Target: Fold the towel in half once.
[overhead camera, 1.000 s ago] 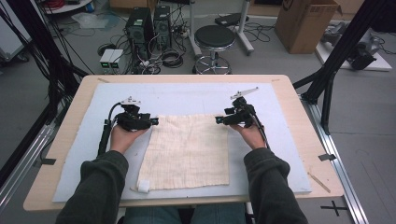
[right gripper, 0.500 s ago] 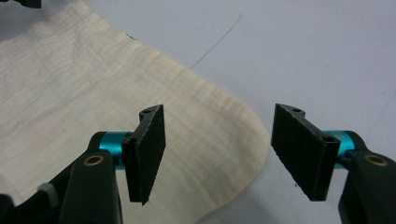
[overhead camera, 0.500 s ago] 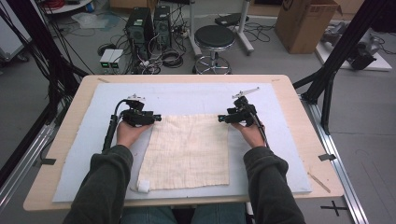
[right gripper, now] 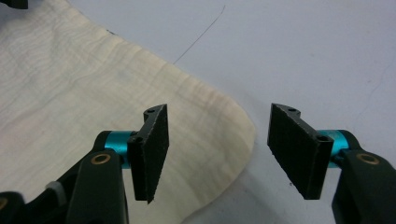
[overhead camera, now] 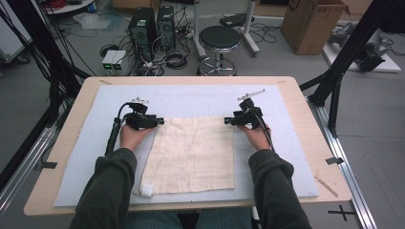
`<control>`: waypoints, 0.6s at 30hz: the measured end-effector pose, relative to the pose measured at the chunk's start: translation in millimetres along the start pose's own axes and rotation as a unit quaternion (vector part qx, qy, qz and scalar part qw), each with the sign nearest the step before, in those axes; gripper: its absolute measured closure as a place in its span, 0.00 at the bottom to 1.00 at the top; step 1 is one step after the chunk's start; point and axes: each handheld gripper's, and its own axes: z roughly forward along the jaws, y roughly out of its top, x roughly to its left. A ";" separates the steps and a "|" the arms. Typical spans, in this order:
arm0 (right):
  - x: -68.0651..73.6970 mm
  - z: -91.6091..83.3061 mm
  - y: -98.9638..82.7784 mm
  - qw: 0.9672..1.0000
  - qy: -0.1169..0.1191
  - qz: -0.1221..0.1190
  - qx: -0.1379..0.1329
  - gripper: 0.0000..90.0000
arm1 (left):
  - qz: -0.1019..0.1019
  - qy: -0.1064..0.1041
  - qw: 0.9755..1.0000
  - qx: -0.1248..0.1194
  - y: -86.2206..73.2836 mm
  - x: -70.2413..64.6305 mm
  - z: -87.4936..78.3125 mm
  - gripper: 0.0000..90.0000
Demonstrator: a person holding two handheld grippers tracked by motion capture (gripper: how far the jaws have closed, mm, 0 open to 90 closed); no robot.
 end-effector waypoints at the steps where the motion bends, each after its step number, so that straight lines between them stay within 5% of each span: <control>1: -0.4 -1.0 0.4 1.000 0.000 0.001 0.000 0.43 | -0.006 0.001 1.000 -0.004 -0.2 0.2 0.6 0.63; 7: -4.0 0.8 1.0 1.000 -0.004 0.010 0.007 0.44 | -0.009 0.006 1.000 -0.013 -1.2 -2.0 7.9 0.65; 12: -8.0 5.1 -1.1 1.000 -0.018 0.015 0.018 0.47 | 0.008 0.014 1.000 0.003 -0.3 -8.4 16.3 0.65; 18: -7.9 13.3 -3.2 0.998 -0.035 0.002 0.043 0.55 | 0.018 0.037 0.999 0.004 -0.1 -11.5 17.3 0.81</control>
